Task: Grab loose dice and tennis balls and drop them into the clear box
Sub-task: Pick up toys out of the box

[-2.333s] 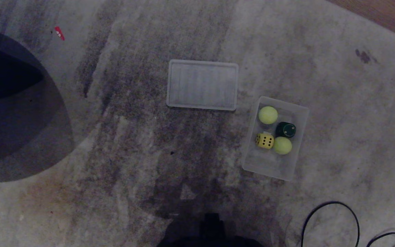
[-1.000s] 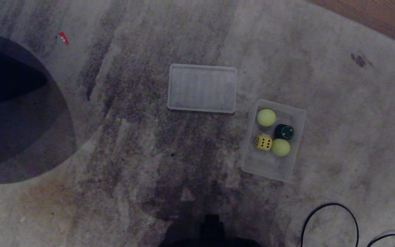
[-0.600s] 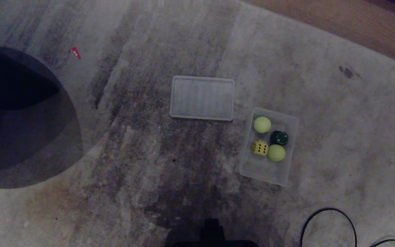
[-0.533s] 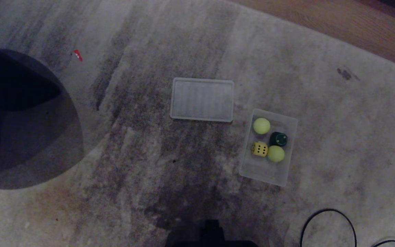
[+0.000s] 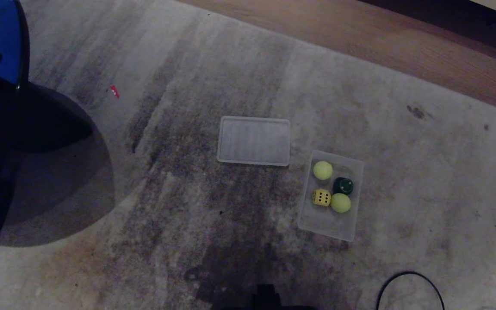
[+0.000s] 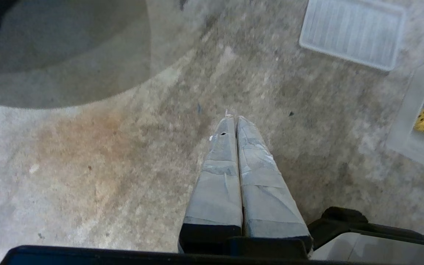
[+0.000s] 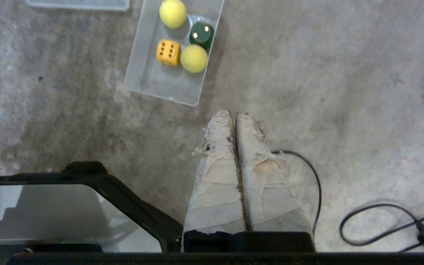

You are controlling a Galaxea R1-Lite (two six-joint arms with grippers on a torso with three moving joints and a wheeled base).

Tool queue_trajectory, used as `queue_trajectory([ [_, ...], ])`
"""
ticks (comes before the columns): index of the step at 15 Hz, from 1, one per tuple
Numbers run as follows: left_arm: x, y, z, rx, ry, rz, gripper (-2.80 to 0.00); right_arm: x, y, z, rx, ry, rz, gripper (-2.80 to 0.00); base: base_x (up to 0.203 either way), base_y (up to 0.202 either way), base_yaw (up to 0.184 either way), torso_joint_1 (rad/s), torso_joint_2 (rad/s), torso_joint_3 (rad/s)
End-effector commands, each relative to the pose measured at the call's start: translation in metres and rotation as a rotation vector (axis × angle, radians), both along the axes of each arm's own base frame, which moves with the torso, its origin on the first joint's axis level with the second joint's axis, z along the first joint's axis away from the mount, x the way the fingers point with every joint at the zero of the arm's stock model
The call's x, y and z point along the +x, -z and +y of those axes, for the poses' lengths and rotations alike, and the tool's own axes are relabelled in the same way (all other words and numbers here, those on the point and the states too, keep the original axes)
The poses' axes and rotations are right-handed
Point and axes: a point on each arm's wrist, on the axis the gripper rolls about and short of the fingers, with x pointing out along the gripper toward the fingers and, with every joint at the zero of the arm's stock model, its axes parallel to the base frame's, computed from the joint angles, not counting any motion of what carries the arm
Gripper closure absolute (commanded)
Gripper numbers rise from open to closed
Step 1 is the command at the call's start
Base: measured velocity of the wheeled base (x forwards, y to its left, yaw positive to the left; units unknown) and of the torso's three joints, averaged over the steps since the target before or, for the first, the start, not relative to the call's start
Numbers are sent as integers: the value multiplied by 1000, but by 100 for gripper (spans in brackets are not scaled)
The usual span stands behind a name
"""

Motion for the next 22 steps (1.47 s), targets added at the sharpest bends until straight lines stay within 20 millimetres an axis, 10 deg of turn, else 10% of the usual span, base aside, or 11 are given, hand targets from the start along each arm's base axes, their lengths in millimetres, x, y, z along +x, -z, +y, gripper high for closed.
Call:
queue_trajectory([
  [1, 0, 0, 0, -1, -1, 0, 0, 0, 0, 0, 0, 0, 3, 0, 0, 0, 0, 2, 2, 198],
  [22, 0, 0, 0, -4, -1, 0, 0, 0, 0, 0, 2, 1, 3, 0, 0, 0, 0, 2, 1, 202],
])
